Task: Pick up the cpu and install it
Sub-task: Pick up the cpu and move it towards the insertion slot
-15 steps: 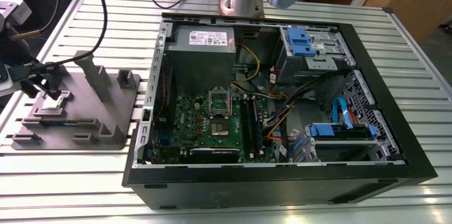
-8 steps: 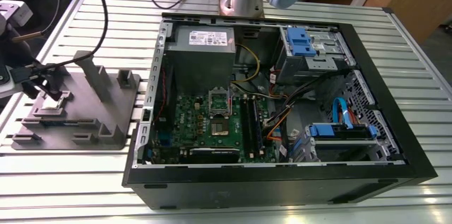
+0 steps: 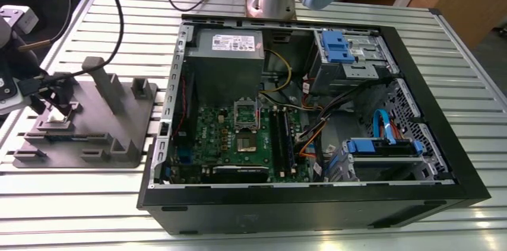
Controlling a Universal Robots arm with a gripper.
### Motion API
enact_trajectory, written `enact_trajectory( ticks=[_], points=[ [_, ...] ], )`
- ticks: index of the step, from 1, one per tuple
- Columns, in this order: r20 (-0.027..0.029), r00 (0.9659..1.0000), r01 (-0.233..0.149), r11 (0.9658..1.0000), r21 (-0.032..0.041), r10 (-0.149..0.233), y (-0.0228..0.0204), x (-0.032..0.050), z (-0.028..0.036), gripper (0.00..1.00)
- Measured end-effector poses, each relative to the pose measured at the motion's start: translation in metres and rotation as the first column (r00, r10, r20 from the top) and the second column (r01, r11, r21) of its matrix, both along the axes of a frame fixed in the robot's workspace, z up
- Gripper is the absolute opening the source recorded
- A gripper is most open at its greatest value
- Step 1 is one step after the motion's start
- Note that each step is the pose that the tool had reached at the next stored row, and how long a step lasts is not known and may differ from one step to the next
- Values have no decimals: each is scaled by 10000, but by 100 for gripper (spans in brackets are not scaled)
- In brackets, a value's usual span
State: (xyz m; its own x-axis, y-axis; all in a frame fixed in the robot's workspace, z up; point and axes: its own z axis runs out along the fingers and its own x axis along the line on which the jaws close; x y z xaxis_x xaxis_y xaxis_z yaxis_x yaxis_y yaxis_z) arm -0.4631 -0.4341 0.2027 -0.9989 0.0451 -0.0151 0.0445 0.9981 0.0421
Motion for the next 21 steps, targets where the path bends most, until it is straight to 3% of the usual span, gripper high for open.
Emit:
enact_trajectory(
  ticks=[10,11,21],
  points=[
    [0,10000,-30,10000,-5,30,1,-1,-9,55],
    [5,10000,-31,10000,-3,31,2,0,-19,60],
    [-1,9999,-136,9999,-8,136,9,-4,-102,60]
  ],
)
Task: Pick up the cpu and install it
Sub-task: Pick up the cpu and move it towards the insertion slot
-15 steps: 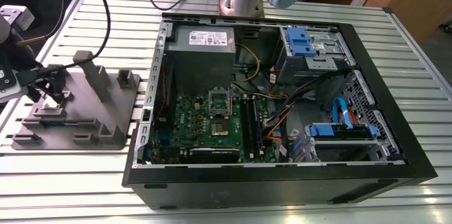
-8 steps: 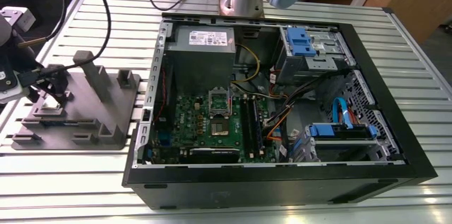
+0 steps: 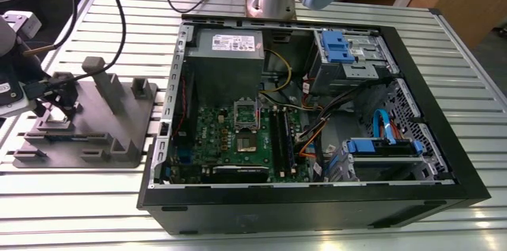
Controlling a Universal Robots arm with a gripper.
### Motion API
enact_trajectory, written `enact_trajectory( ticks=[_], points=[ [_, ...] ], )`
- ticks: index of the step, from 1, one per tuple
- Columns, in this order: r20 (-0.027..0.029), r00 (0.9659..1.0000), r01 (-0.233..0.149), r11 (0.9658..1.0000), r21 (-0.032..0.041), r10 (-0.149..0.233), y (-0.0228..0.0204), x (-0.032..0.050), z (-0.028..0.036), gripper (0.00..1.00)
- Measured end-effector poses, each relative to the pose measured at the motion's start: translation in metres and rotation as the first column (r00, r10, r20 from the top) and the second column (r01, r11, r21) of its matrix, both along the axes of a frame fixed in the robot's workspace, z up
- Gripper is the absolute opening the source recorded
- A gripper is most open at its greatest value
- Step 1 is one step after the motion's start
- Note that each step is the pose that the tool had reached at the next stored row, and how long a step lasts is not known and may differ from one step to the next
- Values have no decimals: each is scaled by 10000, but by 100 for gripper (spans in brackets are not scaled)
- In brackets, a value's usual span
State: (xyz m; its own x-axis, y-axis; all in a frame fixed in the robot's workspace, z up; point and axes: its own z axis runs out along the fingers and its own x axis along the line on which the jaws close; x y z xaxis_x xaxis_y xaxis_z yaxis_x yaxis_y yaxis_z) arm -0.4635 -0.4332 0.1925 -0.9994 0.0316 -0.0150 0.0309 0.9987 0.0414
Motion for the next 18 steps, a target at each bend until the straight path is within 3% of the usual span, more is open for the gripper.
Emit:
enact_trajectory(
  ticks=[18],
  points=[
    [1,10000,-12,10000,1,12,26,-29,-72,60]
  ],
)
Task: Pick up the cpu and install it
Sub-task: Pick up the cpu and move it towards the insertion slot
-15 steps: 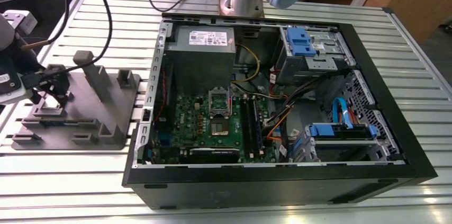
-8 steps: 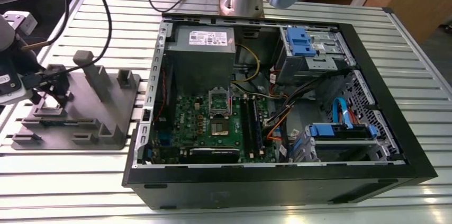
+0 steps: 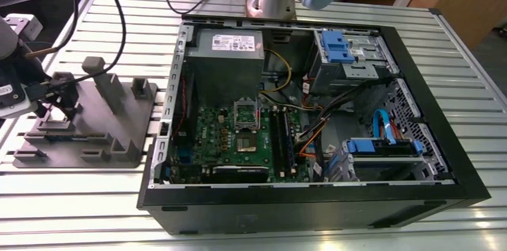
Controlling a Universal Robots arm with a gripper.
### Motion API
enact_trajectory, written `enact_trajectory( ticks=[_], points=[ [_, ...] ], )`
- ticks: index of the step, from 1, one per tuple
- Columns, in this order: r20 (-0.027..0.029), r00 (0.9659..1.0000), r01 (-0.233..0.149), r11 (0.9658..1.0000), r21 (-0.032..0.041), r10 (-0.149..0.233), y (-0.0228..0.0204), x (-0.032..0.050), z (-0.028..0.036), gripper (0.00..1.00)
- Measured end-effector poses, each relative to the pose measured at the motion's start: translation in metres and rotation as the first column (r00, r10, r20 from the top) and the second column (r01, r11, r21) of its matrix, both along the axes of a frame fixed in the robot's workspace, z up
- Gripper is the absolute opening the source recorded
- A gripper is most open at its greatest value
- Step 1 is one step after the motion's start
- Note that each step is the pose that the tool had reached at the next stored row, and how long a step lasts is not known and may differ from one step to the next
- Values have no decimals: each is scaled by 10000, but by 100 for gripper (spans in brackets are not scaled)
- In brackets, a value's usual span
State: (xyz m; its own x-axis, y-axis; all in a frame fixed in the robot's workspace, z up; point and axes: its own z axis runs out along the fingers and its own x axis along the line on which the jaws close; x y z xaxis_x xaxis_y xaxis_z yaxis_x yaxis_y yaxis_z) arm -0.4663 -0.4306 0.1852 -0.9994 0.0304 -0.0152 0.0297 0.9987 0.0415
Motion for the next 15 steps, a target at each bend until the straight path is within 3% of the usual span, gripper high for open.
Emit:
enact_trajectory(
  ticks=[15],
  points=[
    [2,10000,-4,10000,1,4,2,2,-33,60]
  ],
)
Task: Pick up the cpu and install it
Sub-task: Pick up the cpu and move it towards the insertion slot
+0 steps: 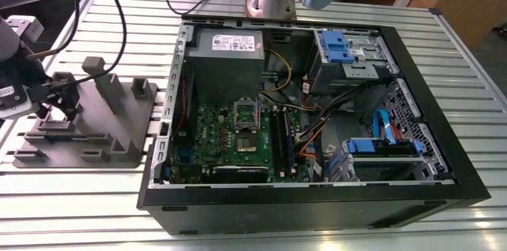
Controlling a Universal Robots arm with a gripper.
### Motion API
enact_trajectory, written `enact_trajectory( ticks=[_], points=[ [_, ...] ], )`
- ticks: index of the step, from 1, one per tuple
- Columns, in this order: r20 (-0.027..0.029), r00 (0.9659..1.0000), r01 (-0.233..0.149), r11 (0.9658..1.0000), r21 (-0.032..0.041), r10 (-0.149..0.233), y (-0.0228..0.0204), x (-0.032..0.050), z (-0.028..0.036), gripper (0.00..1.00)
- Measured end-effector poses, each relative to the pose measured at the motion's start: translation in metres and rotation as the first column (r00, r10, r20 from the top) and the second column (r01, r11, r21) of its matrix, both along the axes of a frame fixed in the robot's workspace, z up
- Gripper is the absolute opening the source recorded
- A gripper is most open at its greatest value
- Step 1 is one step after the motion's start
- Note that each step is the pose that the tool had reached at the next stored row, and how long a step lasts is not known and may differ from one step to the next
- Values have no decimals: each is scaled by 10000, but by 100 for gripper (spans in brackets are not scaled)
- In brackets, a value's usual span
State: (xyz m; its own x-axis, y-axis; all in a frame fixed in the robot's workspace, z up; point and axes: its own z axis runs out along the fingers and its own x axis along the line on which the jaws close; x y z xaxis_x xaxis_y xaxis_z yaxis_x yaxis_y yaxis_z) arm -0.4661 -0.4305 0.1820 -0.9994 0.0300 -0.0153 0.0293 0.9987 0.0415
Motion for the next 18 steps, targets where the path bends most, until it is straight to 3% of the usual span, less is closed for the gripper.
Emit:
enact_trajectory(
  ticks=[14,16,18],
  points=[
    [0,10000,-1,10000,-1,1,2,6,1,60],
    [-2,10000,-1,10000,-1,1,2,6,1,59],
    [-1,10000,-1,10000,-1,1,2,6,2,47]
  ],
)
